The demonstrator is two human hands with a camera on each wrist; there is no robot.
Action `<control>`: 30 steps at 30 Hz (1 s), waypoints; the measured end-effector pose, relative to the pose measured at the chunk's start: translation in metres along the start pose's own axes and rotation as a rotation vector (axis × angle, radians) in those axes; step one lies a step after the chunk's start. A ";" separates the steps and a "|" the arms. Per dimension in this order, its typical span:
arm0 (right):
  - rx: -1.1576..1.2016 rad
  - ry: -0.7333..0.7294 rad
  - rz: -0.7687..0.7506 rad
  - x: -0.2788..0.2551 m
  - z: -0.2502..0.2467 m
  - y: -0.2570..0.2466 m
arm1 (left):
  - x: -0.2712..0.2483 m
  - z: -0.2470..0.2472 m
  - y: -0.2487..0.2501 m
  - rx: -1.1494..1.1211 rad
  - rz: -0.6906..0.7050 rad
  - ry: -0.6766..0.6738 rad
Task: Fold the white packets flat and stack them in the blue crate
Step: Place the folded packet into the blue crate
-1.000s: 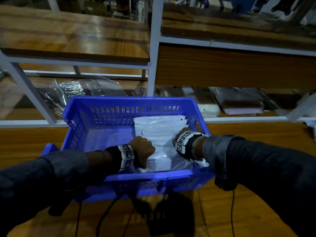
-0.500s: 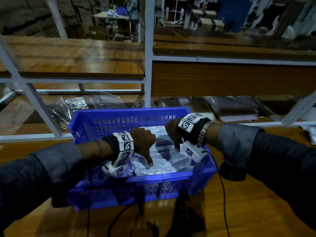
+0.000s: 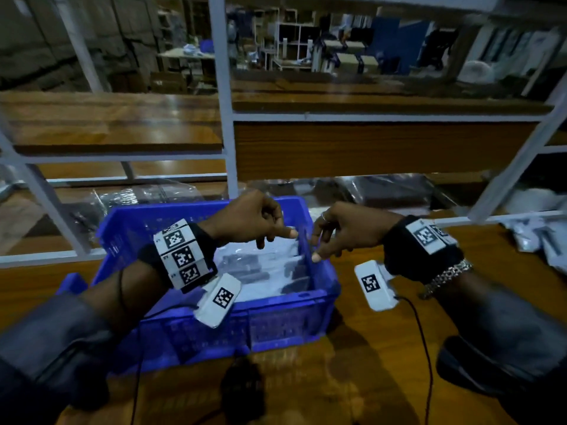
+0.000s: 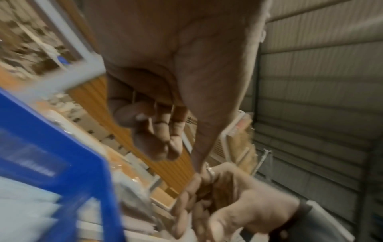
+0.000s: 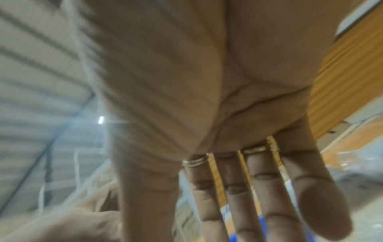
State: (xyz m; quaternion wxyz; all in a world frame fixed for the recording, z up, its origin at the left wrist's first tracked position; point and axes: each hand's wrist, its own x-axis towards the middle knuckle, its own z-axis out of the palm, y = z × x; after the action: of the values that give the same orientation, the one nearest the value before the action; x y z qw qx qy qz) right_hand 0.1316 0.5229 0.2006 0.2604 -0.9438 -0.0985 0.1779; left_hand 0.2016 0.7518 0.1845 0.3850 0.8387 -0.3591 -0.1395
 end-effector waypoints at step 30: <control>0.956 0.864 0.546 -0.311 0.120 0.397 | 0.156 0.434 0.171 -0.463 -0.140 -0.368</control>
State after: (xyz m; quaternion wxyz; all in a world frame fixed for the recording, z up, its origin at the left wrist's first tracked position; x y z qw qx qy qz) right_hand -0.1632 0.1556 -0.0160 0.6089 -0.7029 0.3437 -0.1303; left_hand 0.0050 0.3278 0.0301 0.4839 0.7121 -0.3225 -0.3934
